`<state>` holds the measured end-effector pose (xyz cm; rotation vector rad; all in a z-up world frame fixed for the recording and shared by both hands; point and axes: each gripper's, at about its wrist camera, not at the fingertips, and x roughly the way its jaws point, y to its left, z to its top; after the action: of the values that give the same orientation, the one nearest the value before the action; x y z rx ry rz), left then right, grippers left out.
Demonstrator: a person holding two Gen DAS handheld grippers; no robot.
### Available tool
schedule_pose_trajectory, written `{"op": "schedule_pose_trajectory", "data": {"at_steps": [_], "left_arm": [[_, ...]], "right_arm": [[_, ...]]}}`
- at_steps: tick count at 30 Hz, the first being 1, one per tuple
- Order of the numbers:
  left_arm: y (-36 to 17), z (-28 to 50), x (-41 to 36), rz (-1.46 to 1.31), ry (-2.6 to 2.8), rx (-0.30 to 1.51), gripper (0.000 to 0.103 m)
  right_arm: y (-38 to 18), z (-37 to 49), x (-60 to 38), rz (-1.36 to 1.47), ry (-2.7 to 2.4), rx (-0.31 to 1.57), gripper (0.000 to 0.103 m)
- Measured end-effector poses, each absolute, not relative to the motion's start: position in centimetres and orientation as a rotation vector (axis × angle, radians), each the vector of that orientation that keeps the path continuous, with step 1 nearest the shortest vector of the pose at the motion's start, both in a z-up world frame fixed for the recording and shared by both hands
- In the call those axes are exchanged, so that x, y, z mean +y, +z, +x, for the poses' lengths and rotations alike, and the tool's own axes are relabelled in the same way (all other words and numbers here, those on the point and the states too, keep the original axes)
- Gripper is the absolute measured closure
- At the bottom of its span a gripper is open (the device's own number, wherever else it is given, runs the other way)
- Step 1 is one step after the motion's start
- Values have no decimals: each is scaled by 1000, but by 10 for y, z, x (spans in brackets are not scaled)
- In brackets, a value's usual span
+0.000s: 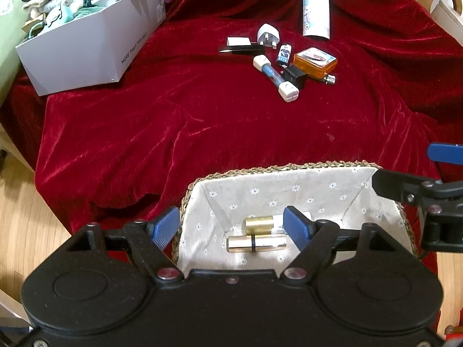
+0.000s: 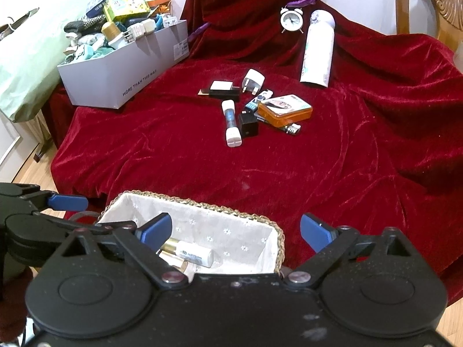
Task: Organize rigid objects
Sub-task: 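Withdraw both open tools from the basket toward the scattered items, then grasp the blue-and-white hourglass with the left tool while the right tool grasps the orange phone case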
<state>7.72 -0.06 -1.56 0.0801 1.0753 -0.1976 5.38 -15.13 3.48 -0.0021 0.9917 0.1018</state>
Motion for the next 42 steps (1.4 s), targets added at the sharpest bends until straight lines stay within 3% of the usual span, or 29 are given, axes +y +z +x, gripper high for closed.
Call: {"op": "schedule_pose_trajectory", "data": {"at_steps": [8,11,18,42], "left_arm": [[-10,94,-1,92,-197,1028,28],[-8,105,-1,96,-194,1000,21],[-6,145,-8,92,-207,954,21],[-67,255,-69,113,-288,1103,20]], "right_arm": [[39,67,-162,-9,41,931,4],[38,79,-169,-2,8,918,4],[24,114,-189,25,-55,927,4],[-27,204,-224,44,-121,983,4]]}}
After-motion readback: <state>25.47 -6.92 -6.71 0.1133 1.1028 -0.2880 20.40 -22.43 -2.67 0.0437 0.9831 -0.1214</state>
